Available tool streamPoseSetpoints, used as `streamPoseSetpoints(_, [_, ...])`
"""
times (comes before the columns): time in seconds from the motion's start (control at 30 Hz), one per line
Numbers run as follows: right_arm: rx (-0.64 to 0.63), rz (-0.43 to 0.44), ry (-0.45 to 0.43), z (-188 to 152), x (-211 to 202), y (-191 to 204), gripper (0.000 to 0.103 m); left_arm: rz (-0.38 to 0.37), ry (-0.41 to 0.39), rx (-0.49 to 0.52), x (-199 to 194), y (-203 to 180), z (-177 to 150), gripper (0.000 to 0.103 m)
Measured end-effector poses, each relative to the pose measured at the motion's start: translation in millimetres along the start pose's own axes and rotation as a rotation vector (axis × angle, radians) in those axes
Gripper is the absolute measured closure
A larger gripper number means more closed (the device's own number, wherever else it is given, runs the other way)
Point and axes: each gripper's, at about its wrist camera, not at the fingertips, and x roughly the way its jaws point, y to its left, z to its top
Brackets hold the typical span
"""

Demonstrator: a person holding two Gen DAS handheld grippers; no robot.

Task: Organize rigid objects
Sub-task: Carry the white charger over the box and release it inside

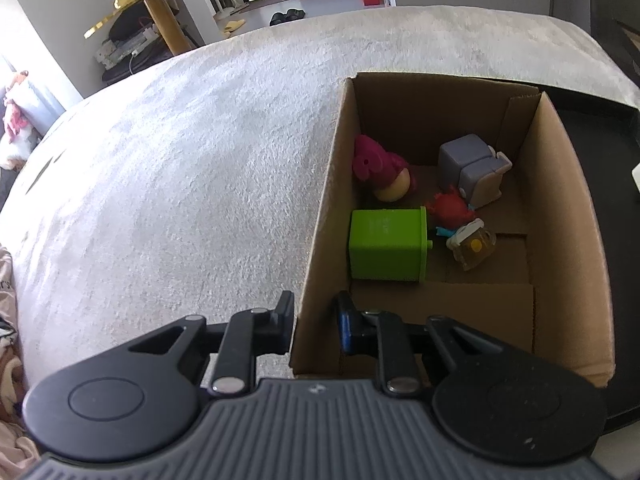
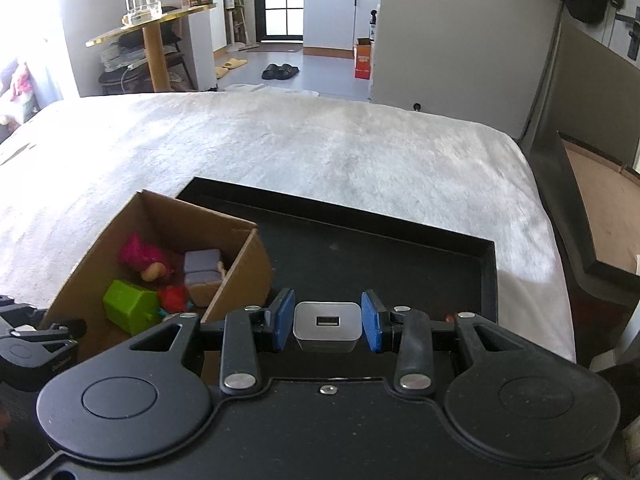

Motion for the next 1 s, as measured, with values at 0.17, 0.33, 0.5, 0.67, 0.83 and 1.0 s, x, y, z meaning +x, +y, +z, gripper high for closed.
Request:
streamPoseSetpoints(0.17, [-0.018, 0.021, -0.012, 8, -3, 13, 0.067, -0.026, 0.004, -0.030, 1, 5, 1, 0.083])
streamPoseSetpoints(0.33, [-0.043, 0.048, -0.020, 16, -8, 26, 0.067, -0.040, -0.003, -0.043, -1, 8, -1, 0.083])
streamPoseSetpoints(0.5, [-0.072, 0.074, -0.021, 21, -8, 41, 0.067, -0.061, 0.000, -0.070, 0, 14, -2, 0.083])
streamPoseSetpoints(0.67, [-0.110, 0.088, -0.027, 26, -8, 57, 0.067, -0.083, 0.006, -0.092, 3, 19, -2, 0.083])
streamPoseSetpoints(0.83, [-0.127, 0.110, -0.030, 32, -6, 67, 0.067, -0.103, 0.013, -0.105, 6, 22, -2, 0.083])
streamPoseSetpoints(1.0, [-0.150, 0.133, -0.018, 35, 2, 76, 0.067, -0.108, 0.014, -0.109, 7, 24, -2, 0.083])
